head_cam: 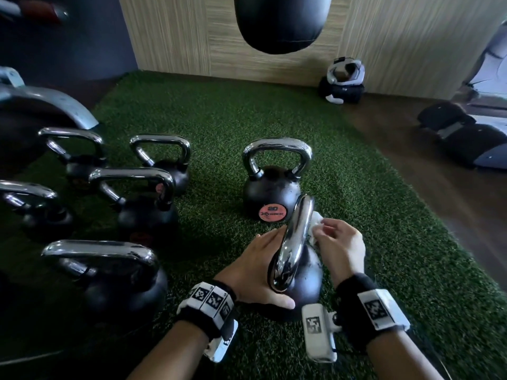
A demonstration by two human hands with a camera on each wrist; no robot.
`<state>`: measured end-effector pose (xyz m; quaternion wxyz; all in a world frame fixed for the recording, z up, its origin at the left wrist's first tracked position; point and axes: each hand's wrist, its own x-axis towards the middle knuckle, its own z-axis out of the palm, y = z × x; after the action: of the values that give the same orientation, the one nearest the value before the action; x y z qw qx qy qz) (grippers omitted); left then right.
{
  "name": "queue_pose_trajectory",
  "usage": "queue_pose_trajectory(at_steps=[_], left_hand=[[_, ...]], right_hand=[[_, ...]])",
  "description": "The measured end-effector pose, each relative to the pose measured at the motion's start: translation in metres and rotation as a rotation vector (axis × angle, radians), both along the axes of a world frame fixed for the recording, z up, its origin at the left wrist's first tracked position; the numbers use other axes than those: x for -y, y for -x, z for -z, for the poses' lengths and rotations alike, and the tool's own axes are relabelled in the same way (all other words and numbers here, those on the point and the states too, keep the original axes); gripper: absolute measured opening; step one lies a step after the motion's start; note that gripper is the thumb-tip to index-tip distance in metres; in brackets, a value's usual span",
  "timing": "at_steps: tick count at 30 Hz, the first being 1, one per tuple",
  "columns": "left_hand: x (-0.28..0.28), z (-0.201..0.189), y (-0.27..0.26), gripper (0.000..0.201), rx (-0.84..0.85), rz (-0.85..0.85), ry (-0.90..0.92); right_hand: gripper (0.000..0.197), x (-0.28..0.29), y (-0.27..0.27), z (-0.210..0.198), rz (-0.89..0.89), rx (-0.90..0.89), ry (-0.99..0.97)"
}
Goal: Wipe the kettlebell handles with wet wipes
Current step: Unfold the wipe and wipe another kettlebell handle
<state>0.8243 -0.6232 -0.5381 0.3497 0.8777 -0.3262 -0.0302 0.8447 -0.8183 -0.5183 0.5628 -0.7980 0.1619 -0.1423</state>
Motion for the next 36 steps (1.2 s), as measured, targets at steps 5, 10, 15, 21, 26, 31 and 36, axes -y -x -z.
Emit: queue_pose_trajectory(at_steps=[5,10,15,21,26,31,36], left_hand=[[-0.003,0.006,-0.003,0.130,0.041,0.020,0.073],[0.001,0.023,-0.009,0.123,0.008,0.013,0.202],[0.000,0.029,-0.009,0.129,-0.099,-0.025,0.308],[0.001,0.023,-0.005,0.128,-0.078,-0.024,0.305],[-0.004,0.018,0.002,0.131,-0.091,-0.050,0.273],[-0.004,0.016,0.002,0.127,-0.129,-0.065,0.301],[-0.004,0.014,0.005,0.129,-0.112,-0.069,0.253]], right_hand=[[0.021,-0.017,0.002,0.006,-0.089,-0.047,0.269],[0.019,-0.024,-0.008,-0.005,0.007,0.039,0.077],[0.014,-0.026,-0.009,-0.014,0.098,0.137,0.052],[0.017,-0.022,-0.006,-0.019,0.068,0.097,0.098],[0.037,-0.018,0.022,-0.034,0.006,0.278,0.248],[0.039,-0.007,0.011,-0.040,-0.029,0.301,0.260],[0.034,-0.008,0.058,-0.046,-0.149,0.374,0.197]])
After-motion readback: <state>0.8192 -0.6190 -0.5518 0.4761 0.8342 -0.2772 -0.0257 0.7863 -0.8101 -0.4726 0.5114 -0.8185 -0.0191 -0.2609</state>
